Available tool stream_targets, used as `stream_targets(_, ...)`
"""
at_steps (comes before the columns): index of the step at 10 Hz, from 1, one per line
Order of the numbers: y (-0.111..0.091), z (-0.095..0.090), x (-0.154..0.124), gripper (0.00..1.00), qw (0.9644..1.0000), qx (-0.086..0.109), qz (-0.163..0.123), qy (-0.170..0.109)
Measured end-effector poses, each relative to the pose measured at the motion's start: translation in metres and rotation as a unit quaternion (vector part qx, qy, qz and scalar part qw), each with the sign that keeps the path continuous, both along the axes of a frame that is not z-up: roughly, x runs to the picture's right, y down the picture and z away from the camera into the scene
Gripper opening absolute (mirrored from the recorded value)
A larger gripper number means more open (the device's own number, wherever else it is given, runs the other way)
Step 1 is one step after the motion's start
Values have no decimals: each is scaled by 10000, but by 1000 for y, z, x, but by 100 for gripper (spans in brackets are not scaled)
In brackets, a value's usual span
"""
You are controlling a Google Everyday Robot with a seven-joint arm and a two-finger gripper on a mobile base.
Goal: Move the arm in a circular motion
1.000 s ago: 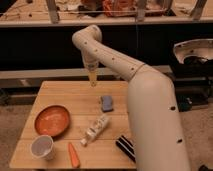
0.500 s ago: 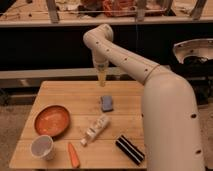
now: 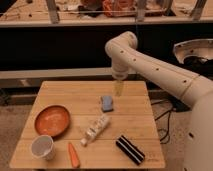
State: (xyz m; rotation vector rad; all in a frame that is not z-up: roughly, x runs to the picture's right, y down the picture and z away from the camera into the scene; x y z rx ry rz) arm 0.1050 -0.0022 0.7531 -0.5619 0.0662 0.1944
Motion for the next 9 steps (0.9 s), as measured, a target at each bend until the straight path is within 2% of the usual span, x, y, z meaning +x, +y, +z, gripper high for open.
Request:
stream_targets(3,35,-26,34,80,9991,-3,379,176)
stream_targets(4,50,-36,37,80,9986,-21,488,207)
stream_targets(6,75,-54,32,80,9982,-48,570,190)
stream_targets(7,88,-62,21,80,9979,-73,638,74)
stream_targets(9,109,-77,3,80,9977,-101,665,9)
